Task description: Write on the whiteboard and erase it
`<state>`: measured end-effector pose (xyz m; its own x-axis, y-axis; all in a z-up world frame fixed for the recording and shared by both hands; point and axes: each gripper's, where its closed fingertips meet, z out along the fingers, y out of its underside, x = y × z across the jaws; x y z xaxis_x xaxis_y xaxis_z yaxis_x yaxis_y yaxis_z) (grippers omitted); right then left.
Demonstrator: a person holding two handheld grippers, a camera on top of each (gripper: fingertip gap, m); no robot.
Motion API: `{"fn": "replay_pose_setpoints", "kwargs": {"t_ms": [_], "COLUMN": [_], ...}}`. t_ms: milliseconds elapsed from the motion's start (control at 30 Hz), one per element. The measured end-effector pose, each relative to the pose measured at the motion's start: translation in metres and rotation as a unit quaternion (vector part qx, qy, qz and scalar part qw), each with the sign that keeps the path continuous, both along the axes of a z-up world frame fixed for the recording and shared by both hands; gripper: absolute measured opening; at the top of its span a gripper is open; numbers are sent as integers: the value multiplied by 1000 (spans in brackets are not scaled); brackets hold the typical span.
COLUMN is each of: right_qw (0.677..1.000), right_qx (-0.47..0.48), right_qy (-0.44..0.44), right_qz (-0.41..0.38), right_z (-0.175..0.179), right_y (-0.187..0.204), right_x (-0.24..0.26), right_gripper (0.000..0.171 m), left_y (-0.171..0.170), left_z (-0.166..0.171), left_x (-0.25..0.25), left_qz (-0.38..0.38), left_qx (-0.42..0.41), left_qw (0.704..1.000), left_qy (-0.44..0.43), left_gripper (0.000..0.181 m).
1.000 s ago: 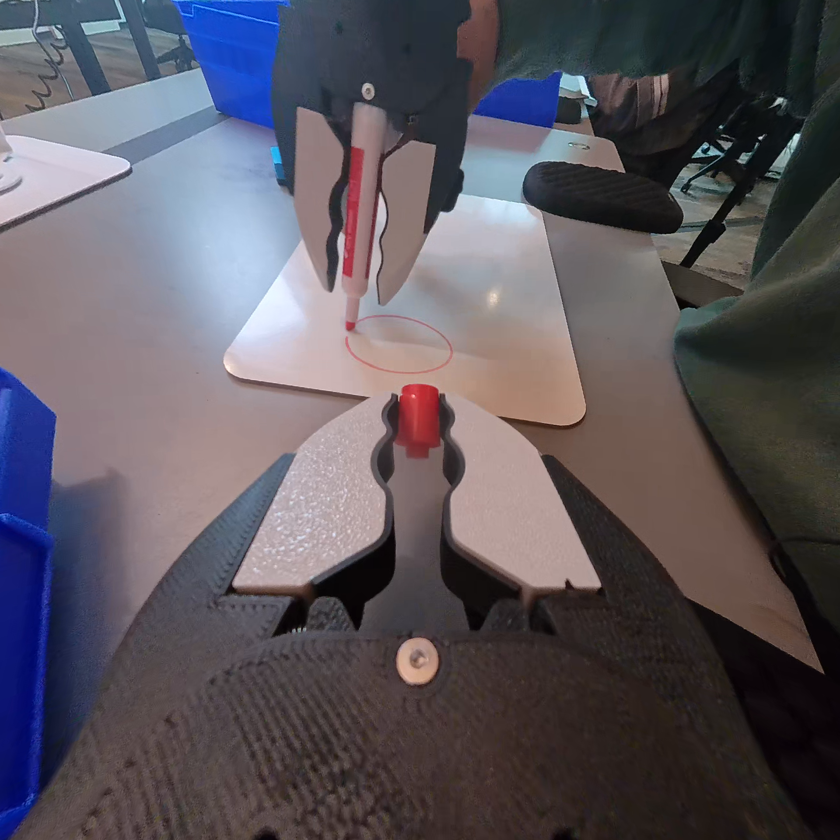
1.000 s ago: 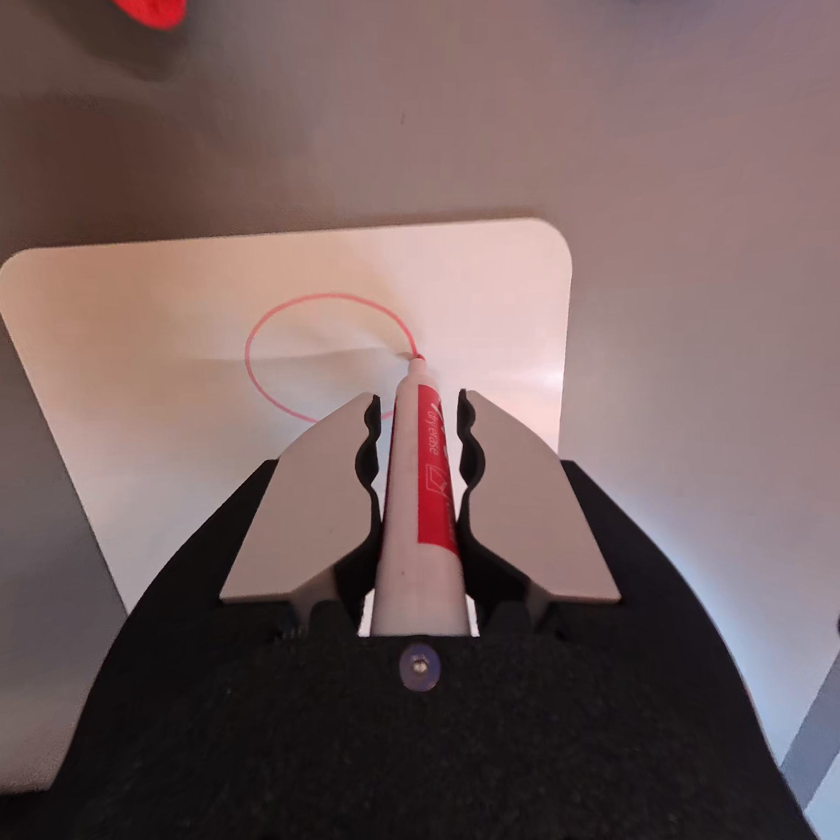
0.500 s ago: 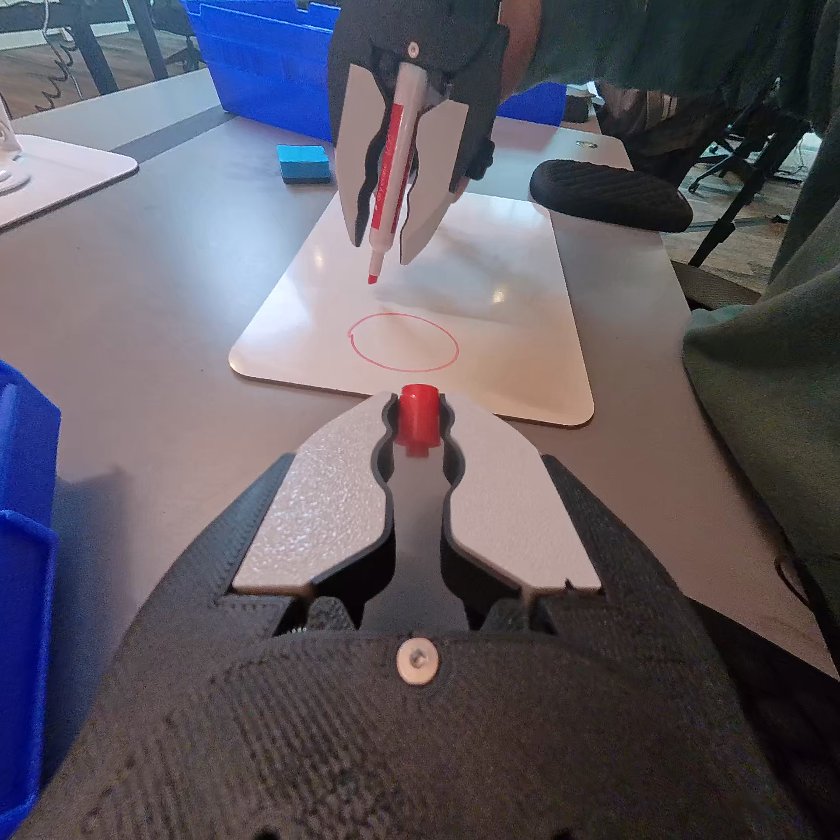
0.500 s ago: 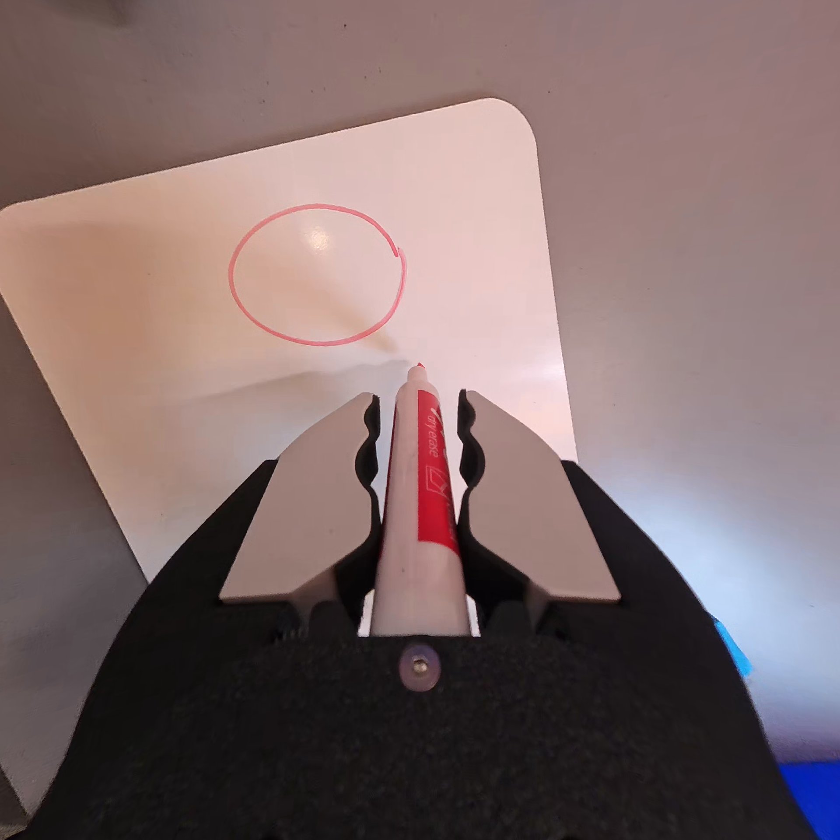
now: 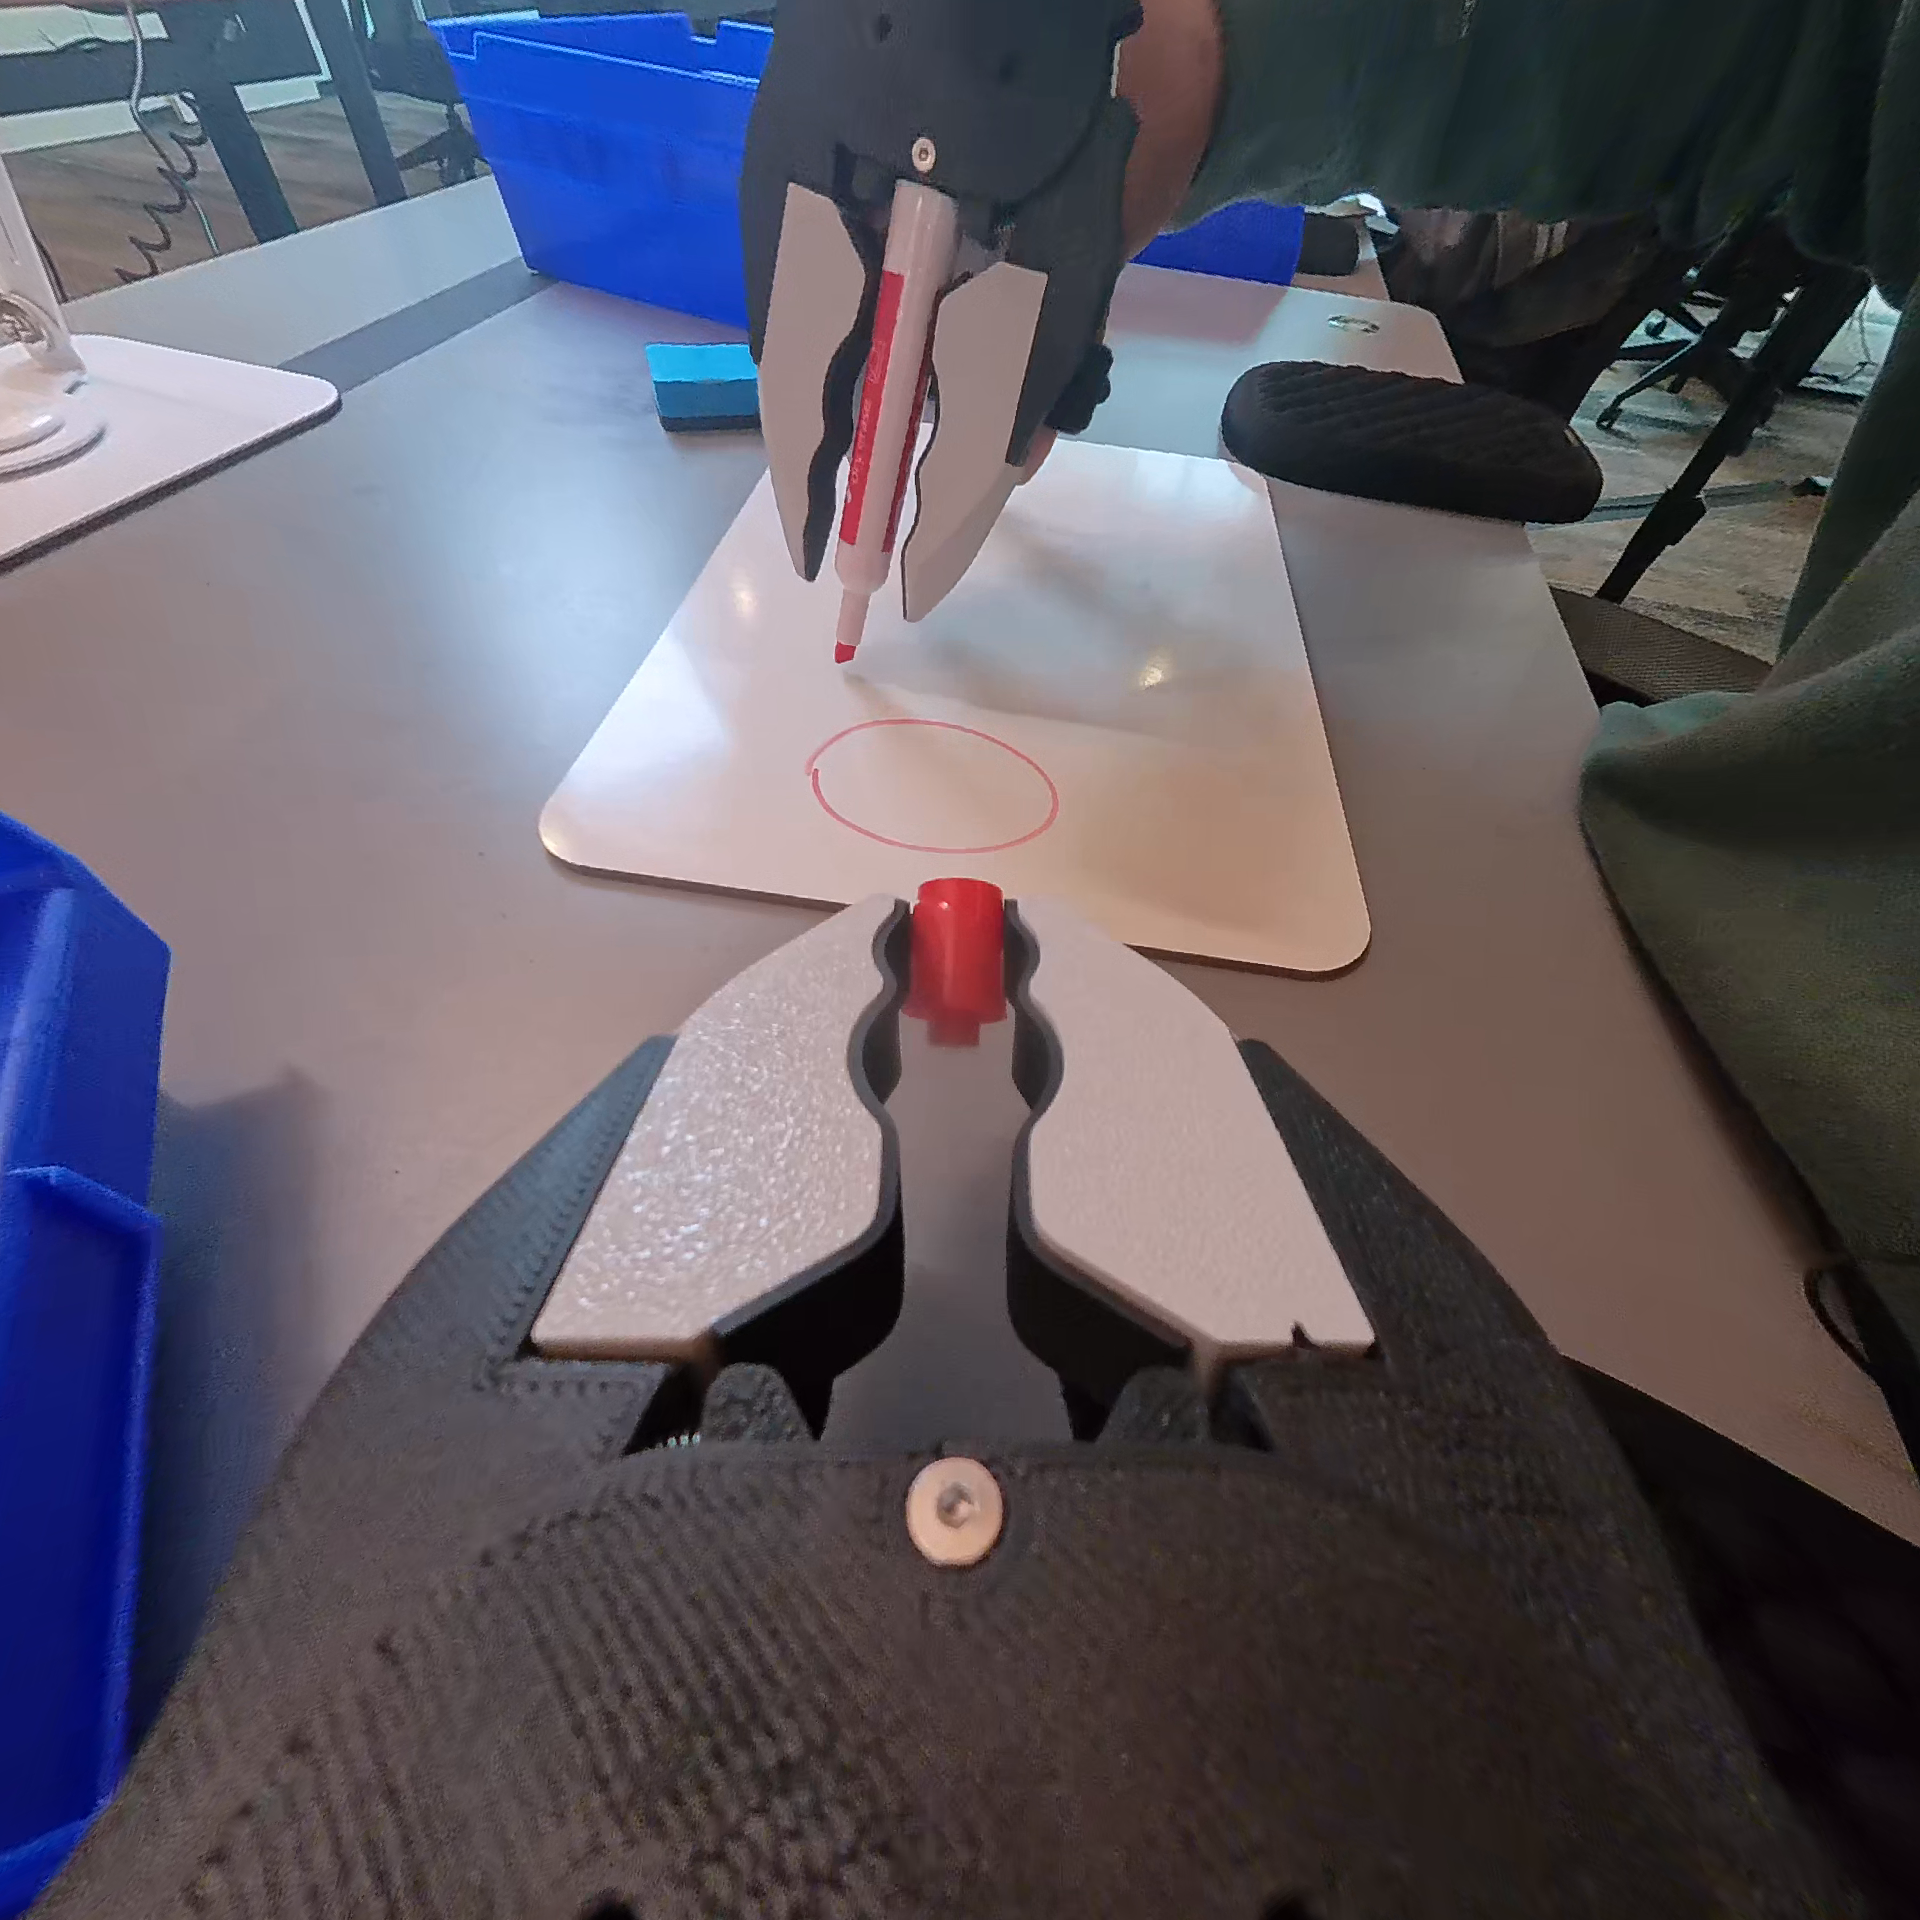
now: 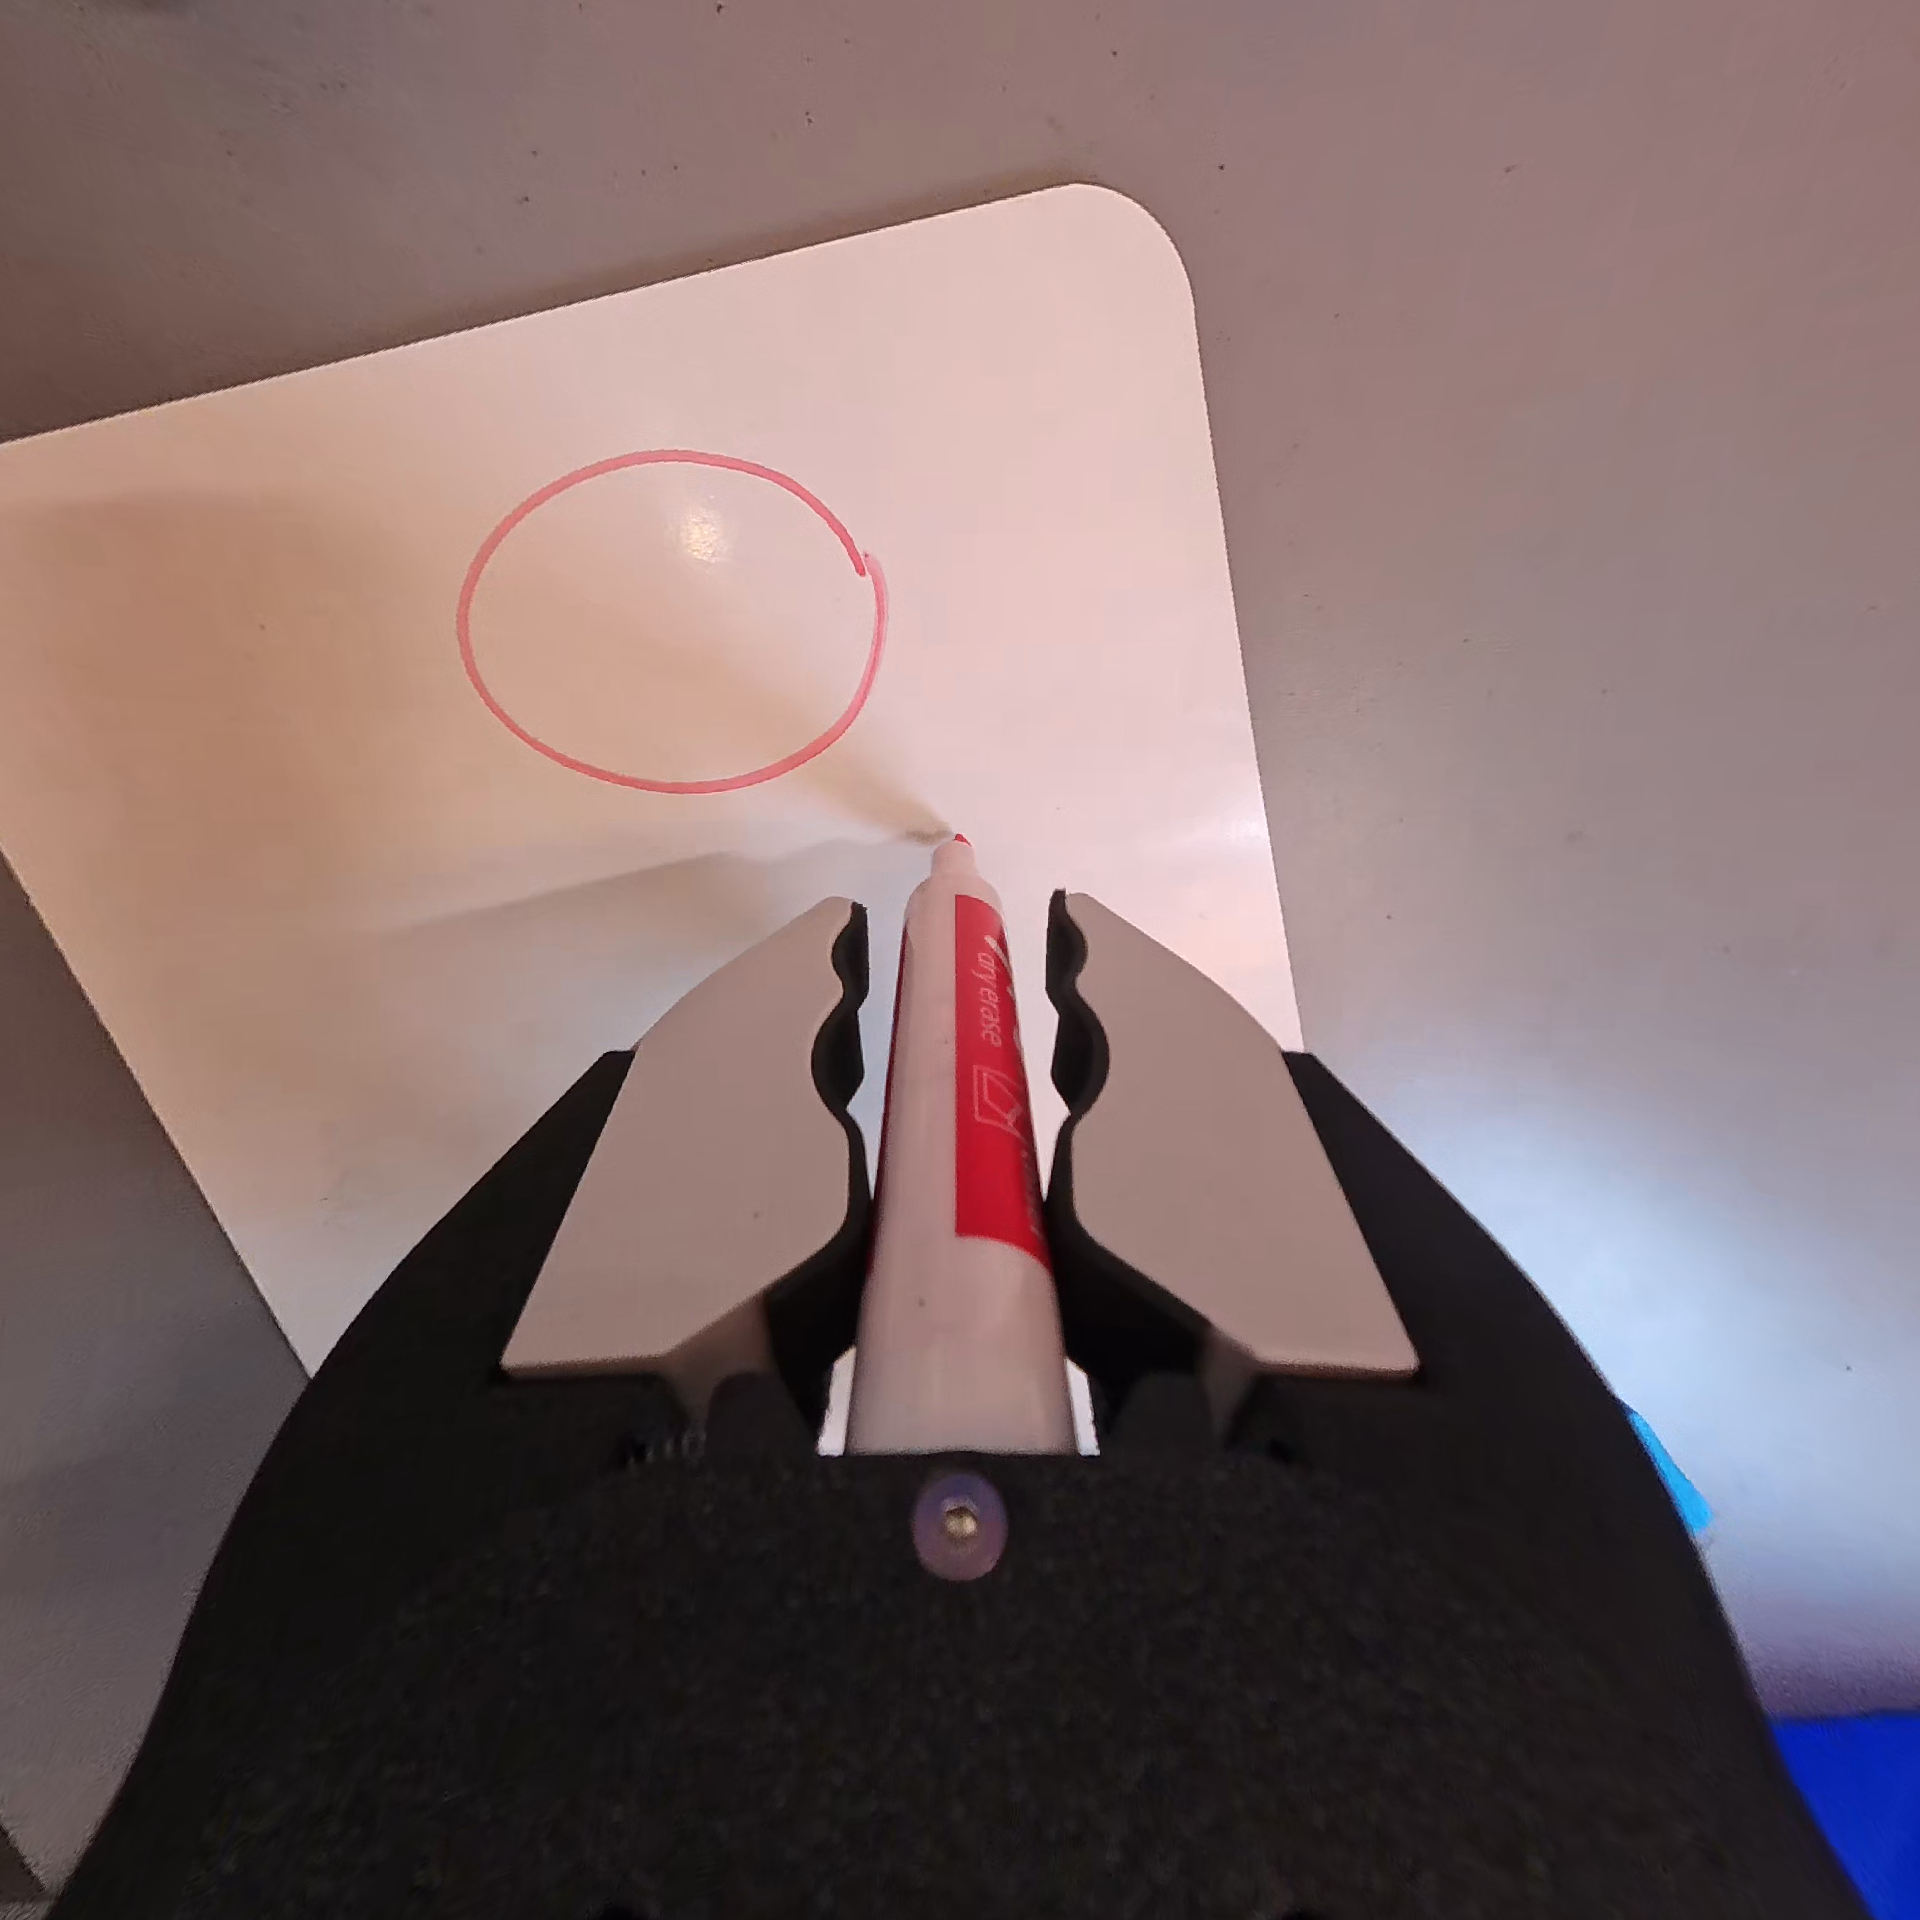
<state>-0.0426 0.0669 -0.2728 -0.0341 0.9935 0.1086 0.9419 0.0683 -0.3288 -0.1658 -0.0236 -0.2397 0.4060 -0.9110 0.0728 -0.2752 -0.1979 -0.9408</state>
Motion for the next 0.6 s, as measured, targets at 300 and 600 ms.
{"fn": "replay_pose_setpoints", "kwargs": {"t_ms": [300,600], "right_qw": [999,1000], "right_qx": [-10,-3], "right_qy": [-31,-16], "right_qz": [17,25], "right_z": [-3,2], "right_y": [-21,-57], "right_x": [10,13], "right_gripper": [33,33], "left_y": [-1,-2], "left_z": [-2,-1], "left_x": [1,2], "left_qz": [-4,-3], "left_qx": [-3,4], "left_qw": [1000,1000], "left_qy": [3,6], "left_gripper": [17,17]}}
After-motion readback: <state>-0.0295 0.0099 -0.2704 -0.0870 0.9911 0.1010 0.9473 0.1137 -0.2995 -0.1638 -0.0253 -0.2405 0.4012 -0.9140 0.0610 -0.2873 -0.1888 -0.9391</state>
